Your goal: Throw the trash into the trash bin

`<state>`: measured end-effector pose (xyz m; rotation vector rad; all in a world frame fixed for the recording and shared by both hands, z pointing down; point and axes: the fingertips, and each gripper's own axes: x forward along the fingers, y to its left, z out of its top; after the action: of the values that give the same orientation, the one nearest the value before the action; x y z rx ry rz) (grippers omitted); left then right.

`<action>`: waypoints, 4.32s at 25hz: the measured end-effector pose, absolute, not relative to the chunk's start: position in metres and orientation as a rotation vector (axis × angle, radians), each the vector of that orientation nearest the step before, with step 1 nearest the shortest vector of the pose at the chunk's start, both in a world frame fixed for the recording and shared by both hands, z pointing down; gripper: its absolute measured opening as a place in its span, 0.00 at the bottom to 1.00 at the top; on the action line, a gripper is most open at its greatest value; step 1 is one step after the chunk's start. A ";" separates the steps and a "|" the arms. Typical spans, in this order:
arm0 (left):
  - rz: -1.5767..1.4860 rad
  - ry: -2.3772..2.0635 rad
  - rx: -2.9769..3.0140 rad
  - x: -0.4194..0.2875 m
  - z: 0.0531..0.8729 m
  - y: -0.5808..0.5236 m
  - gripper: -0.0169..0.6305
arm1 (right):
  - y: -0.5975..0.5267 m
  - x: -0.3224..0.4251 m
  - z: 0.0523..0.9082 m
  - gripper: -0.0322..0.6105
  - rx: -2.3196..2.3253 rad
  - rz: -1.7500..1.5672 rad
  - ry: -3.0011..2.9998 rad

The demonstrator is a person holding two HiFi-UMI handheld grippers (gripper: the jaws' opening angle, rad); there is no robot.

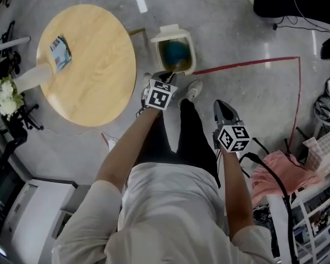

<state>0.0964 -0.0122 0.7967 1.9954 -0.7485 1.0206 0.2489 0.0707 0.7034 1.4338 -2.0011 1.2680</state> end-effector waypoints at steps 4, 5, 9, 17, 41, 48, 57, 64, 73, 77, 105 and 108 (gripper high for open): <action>1.017 -0.754 1.997 0.090 0.774 -0.007 0.09 | 0.069 0.246 0.687 0.05 1.448 1.248 -2.022; 1.017 -0.757 1.997 0.089 0.769 -0.006 0.09 | 0.068 0.246 0.683 0.05 1.450 1.242 -2.028; 1.016 -0.770 1.999 0.083 0.748 -0.001 0.07 | 0.066 0.242 0.669 0.05 1.450 1.219 -2.048; 0.992 -0.766 2.018 0.075 0.701 0.007 0.04 | 0.065 0.234 0.635 0.05 1.429 1.151 -2.091; 0.915 -0.803 2.101 0.036 0.602 0.014 0.04 | 0.058 0.210 0.566 0.05 1.417 1.018 -2.159; 0.888 -0.809 2.127 0.022 0.580 0.013 0.04 | 0.058 0.205 0.556 0.05 1.415 1.001 -2.163; 0.853 -0.829 2.142 0.008 0.561 0.013 0.04 | 0.061 0.196 0.545 0.05 1.429 0.993 -2.169; 0.827 -0.843 2.169 -0.002 0.546 0.016 0.04 | 0.055 0.186 0.535 0.05 1.435 0.971 -2.190; 0.778 -0.882 2.208 -0.011 0.528 0.017 0.04 | 0.054 0.170 0.531 0.05 1.430 0.959 -2.217; 0.774 -0.882 2.203 -0.014 0.528 0.021 0.04 | 0.053 0.167 0.530 0.05 1.423 0.951 -2.222; 0.764 -0.860 2.188 -0.014 0.534 0.028 0.04 | 0.063 0.165 0.534 0.05 1.418 0.966 -2.199; 0.765 -0.863 2.178 -0.016 0.536 0.031 0.04 | 0.066 0.164 0.536 0.05 1.415 0.967 -2.198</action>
<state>-0.0164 0.0306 0.5361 2.1776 -0.8634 0.7645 0.1642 0.0657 0.5358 1.4147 -2.1976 0.9671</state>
